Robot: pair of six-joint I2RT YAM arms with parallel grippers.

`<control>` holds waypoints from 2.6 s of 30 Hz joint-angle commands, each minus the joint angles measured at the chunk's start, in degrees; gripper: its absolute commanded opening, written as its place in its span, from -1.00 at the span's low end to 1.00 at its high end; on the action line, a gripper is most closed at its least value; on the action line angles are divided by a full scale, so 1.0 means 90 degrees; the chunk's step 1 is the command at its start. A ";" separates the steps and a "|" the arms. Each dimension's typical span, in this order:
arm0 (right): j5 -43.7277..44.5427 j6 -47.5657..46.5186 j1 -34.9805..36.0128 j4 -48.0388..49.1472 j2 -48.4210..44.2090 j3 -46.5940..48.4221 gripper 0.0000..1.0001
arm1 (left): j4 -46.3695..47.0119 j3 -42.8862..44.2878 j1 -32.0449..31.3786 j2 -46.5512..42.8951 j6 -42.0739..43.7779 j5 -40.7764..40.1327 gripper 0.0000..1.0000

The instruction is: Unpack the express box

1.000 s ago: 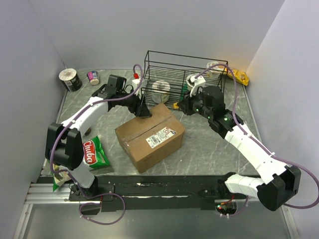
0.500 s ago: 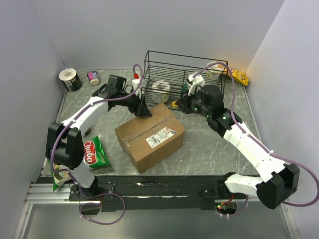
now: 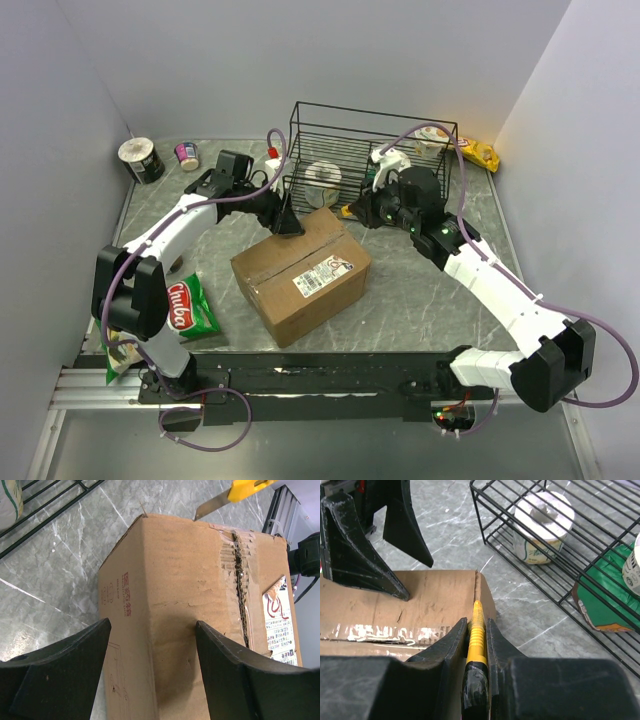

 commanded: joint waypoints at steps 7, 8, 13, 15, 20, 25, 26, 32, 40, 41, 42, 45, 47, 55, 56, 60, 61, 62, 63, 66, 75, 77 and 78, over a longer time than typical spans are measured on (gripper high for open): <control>-0.0022 -0.0136 0.0070 0.0098 -0.0094 0.0374 -1.00 | -0.0192 -0.0276 -0.0079 0.0250 0.0168 -0.0526 0.48; -0.0022 -0.0146 0.0070 0.0049 -0.0085 0.0403 -1.00 | -0.0183 -0.0286 -0.0079 0.0250 0.0158 -0.0536 0.48; -0.0061 -0.0224 0.0070 -0.0156 -0.0055 0.0374 -1.00 | -0.0153 -0.0276 -0.0079 0.0270 0.0129 -0.0516 0.48; -0.0042 -0.0292 0.0070 -0.0273 -0.0016 0.0422 -1.00 | -0.0153 -0.0257 -0.0079 0.0279 0.0119 -0.0517 0.48; -0.0012 -0.0565 0.0070 -0.0897 0.0072 0.0686 -1.00 | -0.0144 -0.0208 -0.0079 0.0309 0.0109 -0.0507 0.48; -0.0022 -0.0556 0.0070 -0.1250 0.0033 0.0803 -1.00 | -0.0065 -0.0227 -0.0079 0.0318 0.0031 -0.0545 0.48; -0.0013 -0.0546 0.0070 -0.1270 0.0023 0.0813 -1.00 | -0.0046 -0.0218 -0.0079 0.0318 0.0012 -0.0565 0.48; -0.0051 -0.0527 0.0060 -0.1475 -0.0075 0.0774 -1.00 | 0.0013 -0.0227 -0.0079 0.0358 -0.0076 -0.0624 0.48; -0.0130 -0.0507 0.0070 -0.1767 -0.0133 0.0823 -1.00 | 0.0110 -0.0247 -0.0079 0.0387 -0.0213 -0.0877 0.48; -0.0149 -0.0507 0.0070 -0.1806 -0.0133 0.0833 -1.00 | 0.0130 -0.0257 -0.0079 0.0387 -0.0242 -0.0916 0.48; -0.0159 -0.0498 0.0080 -0.1836 -0.0133 0.0862 -1.00 | 0.0149 -0.0276 -0.0079 0.0387 -0.0291 -0.1004 0.47; -0.0178 -0.0478 0.0080 -0.1973 -0.0114 0.0920 -1.00 | 0.0189 -0.0315 -0.0079 0.0396 -0.0350 -0.1063 0.43; -0.0207 -0.0410 0.0070 -0.2128 -0.0104 0.0969 -1.00 | 0.0218 -0.0345 -0.0079 0.0416 -0.0418 -0.1122 0.37; -0.0081 -0.0370 0.0060 -0.2490 -0.0143 0.1087 -1.00 | 0.0257 -0.0452 -0.0079 0.0446 -0.0719 -0.1249 0.13; -0.0071 -0.0361 0.0070 -0.2539 -0.0143 0.1106 -1.00 | 0.0267 -0.0471 -0.0079 0.0436 -0.0750 -0.1259 0.12; 0.0046 -0.0175 0.0060 -0.2793 -0.0221 0.1126 -1.00 | 0.0355 -0.0579 -0.0079 0.0377 -0.0984 -0.1229 -0.08; 0.0056 -0.0146 0.0070 -0.2861 -0.0241 0.1116 -1.00 | 0.0384 -0.0589 -0.0079 0.0377 -0.1023 -0.1210 -0.12; 0.0104 -0.0136 0.0060 -0.2891 -0.0260 0.1116 -1.00 | 0.0394 -0.0608 -0.0079 0.0358 -0.1053 -0.1229 -0.17; 0.0124 -0.0117 0.0060 -0.2901 -0.0289 0.1087 -1.00 | 0.0394 -0.0608 -0.0079 0.0319 -0.1082 -0.1249 -0.27; 0.0134 -0.0078 0.0051 -0.2872 -0.0338 0.1018 -1.00 | 0.0384 -0.0638 -0.0069 0.0270 -0.1092 -0.1239 -0.54; 0.0124 -0.0263 0.0060 -0.2510 -0.0153 0.1077 -1.00 | 0.0238 -0.0764 0.0048 -0.0003 -0.1014 -0.1463 -0.98; 0.0115 -0.0253 0.0070 -0.2510 -0.0134 0.1077 -1.00 | 0.0189 -0.0823 0.0165 -0.0052 -0.0975 -0.1464 -0.98; 0.0105 -0.0253 0.0070 -0.2529 -0.0133 0.1077 -1.00 | 0.0160 -0.0852 0.0194 -0.0111 -0.0975 -0.1493 -0.98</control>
